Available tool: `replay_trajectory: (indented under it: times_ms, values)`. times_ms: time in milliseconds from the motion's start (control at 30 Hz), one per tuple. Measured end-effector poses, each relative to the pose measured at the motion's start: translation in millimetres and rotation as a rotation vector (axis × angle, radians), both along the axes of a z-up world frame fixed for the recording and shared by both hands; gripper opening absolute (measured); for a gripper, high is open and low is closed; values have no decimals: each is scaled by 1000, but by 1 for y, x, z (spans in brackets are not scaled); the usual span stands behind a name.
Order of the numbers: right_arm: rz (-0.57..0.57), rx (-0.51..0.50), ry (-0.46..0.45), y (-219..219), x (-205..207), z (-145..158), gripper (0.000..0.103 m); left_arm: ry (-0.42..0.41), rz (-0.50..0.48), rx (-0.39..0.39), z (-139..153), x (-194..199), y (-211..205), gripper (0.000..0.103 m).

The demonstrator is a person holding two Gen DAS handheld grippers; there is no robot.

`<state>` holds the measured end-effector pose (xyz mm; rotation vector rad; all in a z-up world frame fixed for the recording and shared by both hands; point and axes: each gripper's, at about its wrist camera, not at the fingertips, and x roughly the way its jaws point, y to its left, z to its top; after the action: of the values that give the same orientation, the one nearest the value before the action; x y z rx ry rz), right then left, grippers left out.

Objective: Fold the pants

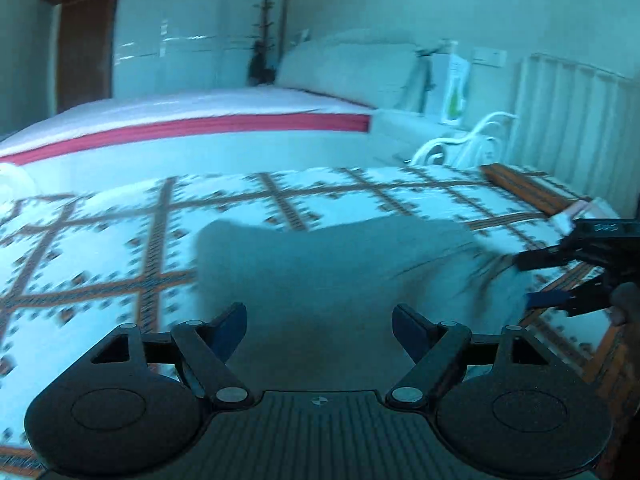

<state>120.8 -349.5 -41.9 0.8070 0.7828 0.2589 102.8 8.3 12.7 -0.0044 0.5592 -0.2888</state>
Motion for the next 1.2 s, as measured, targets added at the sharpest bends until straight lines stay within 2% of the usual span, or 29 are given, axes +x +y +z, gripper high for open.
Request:
replay_trajectory:
  times_ms: [167,300,400,433,500,533,633,733,800,867,933,967,1033,1100,1200]
  values:
    - [4,99,67,1,-7,-14,64,32,82,11,-9,-12,32,80]
    - [16,186,87,8,-3,-19,62,52,109,16,-17,-24,44,80]
    - [4,187,130,15,8,-25,61,70,118,32,-24,-33,47,80]
    - [1,188,132,17,11,-26,54,81,117,42,-28,-36,47,80]
    - [-9,138,113,24,13,-20,35,94,100,80,-34,-41,47,80]
    - [-3,98,83,28,14,-14,32,101,92,97,-38,-43,46,80]
    - [16,9,-29,43,11,10,30,123,67,132,-48,-42,41,80]
    - [36,-35,-85,54,13,23,30,98,79,112,-48,-38,36,80]
    - [45,-57,-74,56,17,23,32,87,86,121,-49,-31,32,80]
    - [34,-59,-42,55,21,18,39,68,106,129,-51,-26,28,80]
    - [24,-42,4,54,26,11,57,29,145,109,-49,-25,26,81]
    - [36,-44,28,56,30,6,58,10,158,108,-48,-26,24,80]
    - [35,-99,49,64,34,4,37,5,159,105,-48,-25,23,80]
    - [45,-143,-14,73,35,18,32,25,132,118,-51,-24,19,80]
    - [114,-206,-167,99,32,55,31,2,111,171,-52,-24,14,80]
